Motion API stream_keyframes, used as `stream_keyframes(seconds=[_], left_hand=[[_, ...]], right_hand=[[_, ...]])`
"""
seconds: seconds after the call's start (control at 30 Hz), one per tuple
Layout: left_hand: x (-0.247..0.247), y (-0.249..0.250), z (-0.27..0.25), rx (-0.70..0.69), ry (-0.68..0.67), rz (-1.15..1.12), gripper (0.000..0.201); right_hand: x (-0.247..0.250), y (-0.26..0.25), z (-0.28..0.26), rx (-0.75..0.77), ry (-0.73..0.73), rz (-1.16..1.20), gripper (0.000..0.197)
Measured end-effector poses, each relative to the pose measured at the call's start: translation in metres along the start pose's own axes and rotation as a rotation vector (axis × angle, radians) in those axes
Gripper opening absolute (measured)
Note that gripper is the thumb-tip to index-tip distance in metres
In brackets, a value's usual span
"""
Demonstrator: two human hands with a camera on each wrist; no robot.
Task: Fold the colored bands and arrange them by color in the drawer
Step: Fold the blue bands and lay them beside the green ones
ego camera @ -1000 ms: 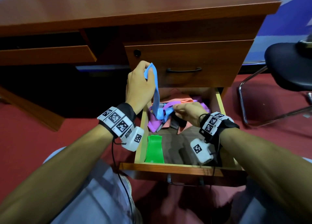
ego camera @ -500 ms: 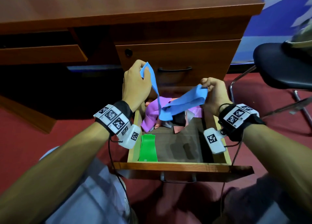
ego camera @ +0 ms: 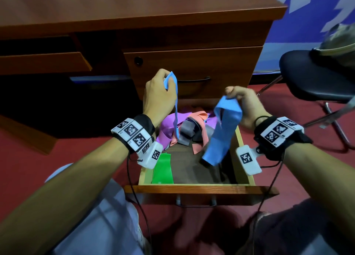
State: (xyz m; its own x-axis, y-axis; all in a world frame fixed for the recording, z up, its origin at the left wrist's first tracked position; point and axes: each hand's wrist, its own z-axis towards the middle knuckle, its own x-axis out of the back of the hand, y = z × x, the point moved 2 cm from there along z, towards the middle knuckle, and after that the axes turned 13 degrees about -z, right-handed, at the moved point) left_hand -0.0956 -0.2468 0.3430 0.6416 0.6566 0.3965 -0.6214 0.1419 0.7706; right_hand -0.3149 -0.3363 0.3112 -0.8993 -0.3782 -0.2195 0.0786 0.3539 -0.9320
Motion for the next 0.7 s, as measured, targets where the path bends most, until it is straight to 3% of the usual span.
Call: stream_keyframes(seconds=[0.17, 0.3, 0.5, 0.7], left_hand=[[-0.006, -0.001, -0.003, 0.001, -0.038, 0.029, 0.016], [-0.008, -0.004, -0.004, 0.019, -0.065, 0.029, 0.017], [-0.007, -0.007, -0.005, 0.011, -0.091, 0.041, 0.017], [-0.008, -0.008, -0.008, 0.007, -0.102, 0.067, 0.015]], right_hand=[[0.009, 0.050, 0.021, -0.054, -0.016, -0.796, 0.018], [0.007, 0.059, 0.013, 0.073, -0.023, -1.301, 0.015], [0.009, 0.067, 0.015, -0.028, -0.084, -1.351, 0.015], [0.008, 0.080, 0.019, -0.227, -0.174, -1.313, 0.025]])
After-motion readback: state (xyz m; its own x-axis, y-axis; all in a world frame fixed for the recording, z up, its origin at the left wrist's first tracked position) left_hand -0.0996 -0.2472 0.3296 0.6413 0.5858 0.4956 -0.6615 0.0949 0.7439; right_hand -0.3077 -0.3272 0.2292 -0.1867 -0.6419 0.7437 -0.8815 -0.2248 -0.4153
